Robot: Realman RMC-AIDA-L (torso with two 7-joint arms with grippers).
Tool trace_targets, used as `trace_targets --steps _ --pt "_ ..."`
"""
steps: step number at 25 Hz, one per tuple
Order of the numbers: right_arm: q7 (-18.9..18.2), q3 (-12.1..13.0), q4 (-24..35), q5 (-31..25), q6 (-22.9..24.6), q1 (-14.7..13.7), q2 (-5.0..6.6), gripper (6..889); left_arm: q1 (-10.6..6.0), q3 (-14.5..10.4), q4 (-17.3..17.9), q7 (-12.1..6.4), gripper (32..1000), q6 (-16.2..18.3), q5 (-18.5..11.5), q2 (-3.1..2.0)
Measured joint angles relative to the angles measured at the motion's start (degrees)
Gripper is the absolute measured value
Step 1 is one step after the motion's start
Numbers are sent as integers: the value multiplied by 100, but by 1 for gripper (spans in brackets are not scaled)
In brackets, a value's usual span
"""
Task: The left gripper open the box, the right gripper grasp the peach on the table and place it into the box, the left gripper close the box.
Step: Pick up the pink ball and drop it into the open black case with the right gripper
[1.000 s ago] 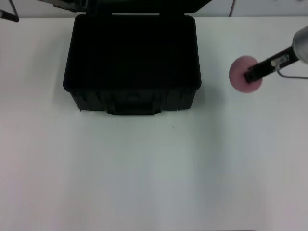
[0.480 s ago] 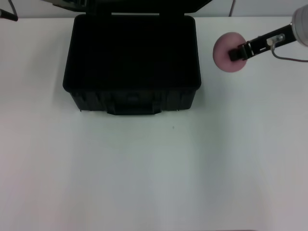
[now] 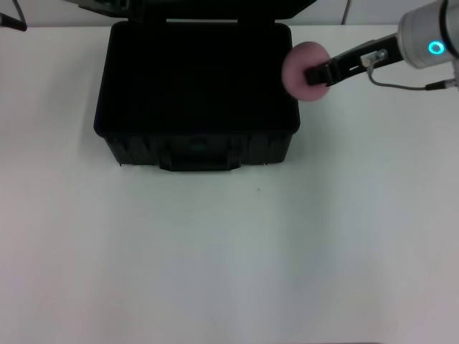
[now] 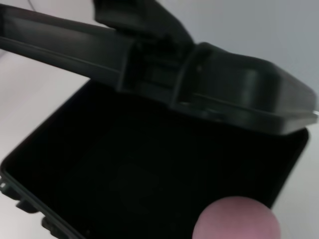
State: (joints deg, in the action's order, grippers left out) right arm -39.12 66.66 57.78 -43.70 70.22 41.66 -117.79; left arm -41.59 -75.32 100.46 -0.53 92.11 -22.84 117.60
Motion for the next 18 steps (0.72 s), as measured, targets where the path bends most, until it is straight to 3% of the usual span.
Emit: trace_targets --steps 7,14,18 --pt "-262 111 -465 -231 -433 193 -29 42 -12 0 0 0 374 0 0 0" --pt "-332 787 -794 -710 -1000 247 -39 42 -32 0 -1 0 374 0 0 0" --pt "-369 913 -943 -748 -1217 256 -47 42 -34 0 -1 0 374 0 0 0"
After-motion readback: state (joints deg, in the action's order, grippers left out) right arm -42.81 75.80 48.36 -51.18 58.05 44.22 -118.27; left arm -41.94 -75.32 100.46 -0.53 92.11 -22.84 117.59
